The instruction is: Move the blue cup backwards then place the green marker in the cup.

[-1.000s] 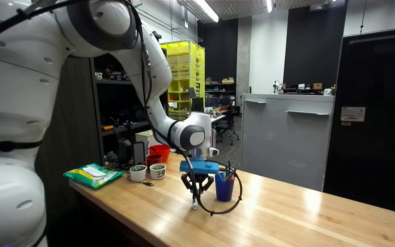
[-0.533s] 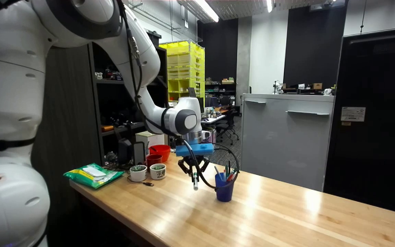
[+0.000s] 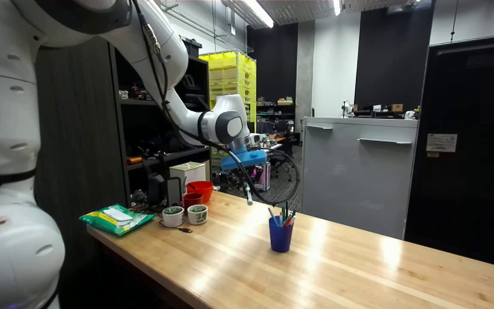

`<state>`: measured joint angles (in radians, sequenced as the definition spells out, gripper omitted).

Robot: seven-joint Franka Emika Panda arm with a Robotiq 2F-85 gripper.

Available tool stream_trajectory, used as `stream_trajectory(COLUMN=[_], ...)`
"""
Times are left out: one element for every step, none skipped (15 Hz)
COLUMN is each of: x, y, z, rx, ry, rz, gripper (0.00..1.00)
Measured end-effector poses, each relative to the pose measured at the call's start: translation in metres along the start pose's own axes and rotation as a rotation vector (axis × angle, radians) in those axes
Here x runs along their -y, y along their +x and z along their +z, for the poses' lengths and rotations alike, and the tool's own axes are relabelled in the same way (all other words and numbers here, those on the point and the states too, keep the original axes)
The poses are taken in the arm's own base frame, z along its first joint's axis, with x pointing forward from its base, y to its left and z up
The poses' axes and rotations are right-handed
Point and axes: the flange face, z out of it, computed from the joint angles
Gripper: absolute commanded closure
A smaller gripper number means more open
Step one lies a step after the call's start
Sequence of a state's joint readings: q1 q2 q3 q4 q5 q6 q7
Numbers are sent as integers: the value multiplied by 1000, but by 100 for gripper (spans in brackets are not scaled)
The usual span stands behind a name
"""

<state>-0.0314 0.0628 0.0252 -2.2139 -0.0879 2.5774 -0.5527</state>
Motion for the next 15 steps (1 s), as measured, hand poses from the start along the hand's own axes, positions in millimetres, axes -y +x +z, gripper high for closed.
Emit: stream_trajectory(x=[-3,-7,-10,-14,-17,-21,-24,-27,-29,-31,-33,-35,-37,-38,-40], y=[3,4,5,5,5,5,4,4,3,2,1,-2,-4,-6,-9], z=[-6,-9,-12,-14,-16,-17,-19,-20,-21,-22,-22,-22,-21,-20,-19], rx=[-25,-49,-73,-96,-115,-132,-148,-163,-176,-186,-192,-197,-202,-208,-216], ry=[-7,-11,-12,-14,-19,-26,-33,-40,-46,-53,-59,-65,-70,-74,-77], rz=[7,17,27,35,40,42,43,44,43,44,43,46,53,62,73], gripper=[95,95,95,95,95,95,95,95,95,95,95,95,95,95,95])
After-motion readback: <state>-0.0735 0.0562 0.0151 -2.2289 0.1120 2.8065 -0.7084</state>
